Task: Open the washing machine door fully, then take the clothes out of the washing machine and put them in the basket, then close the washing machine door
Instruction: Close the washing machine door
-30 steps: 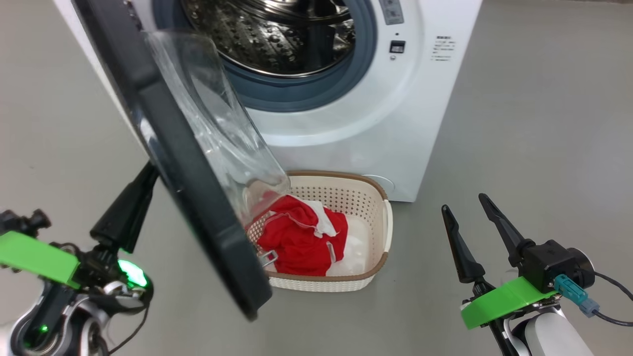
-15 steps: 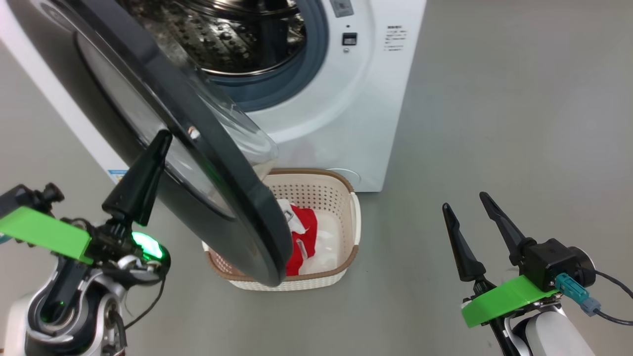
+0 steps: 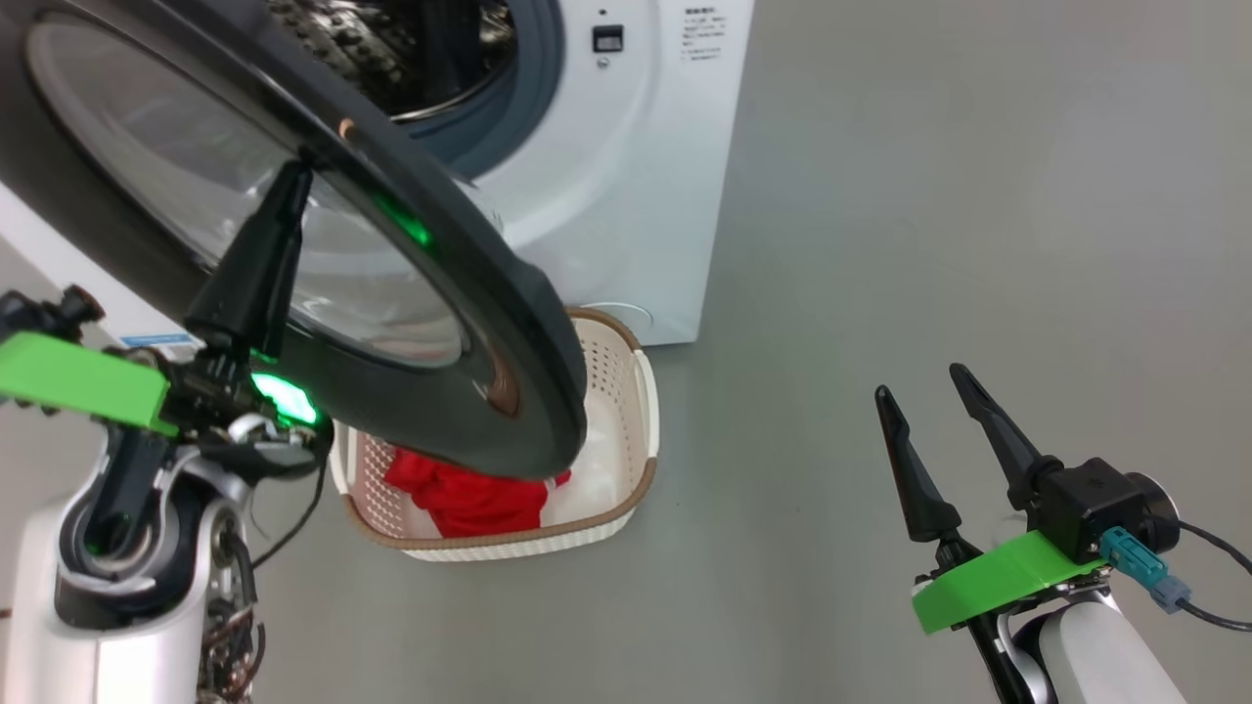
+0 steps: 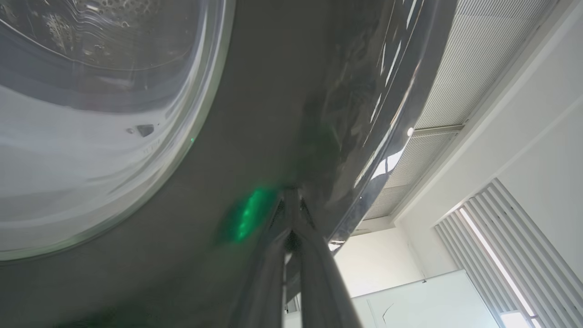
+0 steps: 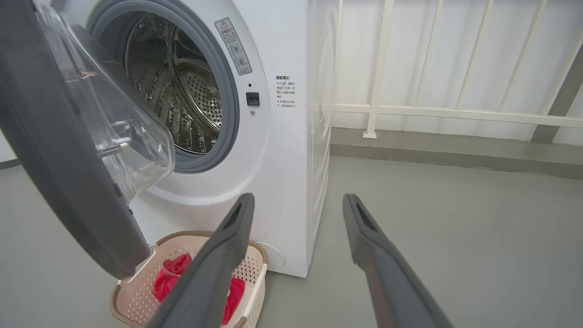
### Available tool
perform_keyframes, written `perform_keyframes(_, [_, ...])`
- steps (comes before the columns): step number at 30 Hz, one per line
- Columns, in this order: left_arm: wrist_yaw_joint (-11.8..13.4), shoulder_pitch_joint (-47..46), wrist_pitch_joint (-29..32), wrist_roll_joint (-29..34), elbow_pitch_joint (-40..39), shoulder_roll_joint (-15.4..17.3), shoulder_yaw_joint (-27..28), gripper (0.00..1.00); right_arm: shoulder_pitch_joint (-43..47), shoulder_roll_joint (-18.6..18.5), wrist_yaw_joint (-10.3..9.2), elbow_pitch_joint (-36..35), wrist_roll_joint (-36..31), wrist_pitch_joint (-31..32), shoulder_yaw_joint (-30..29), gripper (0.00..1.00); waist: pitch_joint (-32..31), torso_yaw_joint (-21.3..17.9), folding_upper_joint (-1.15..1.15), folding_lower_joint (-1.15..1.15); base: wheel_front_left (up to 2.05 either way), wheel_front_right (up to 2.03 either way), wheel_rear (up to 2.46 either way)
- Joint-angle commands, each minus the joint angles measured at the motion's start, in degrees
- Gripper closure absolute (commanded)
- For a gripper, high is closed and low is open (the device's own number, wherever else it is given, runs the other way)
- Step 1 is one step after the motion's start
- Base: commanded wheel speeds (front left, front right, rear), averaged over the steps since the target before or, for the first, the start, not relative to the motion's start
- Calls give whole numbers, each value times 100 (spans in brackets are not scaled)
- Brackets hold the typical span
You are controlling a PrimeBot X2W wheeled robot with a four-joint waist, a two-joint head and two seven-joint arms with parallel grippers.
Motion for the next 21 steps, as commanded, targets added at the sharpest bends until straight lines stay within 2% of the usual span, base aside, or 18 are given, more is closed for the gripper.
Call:
perform_keyframes(1, [-102,-256,-22,56,-95,80,98,100,-175,11,35,-136,63,-36,119,0,113,-121,0,0,0,0,0])
perform_keyframes(21, [-521,-1253,-212,158,748,123,15,100,-256,11,35,-160,68,-36,208,0,469,-509,0,0,0,0,0])
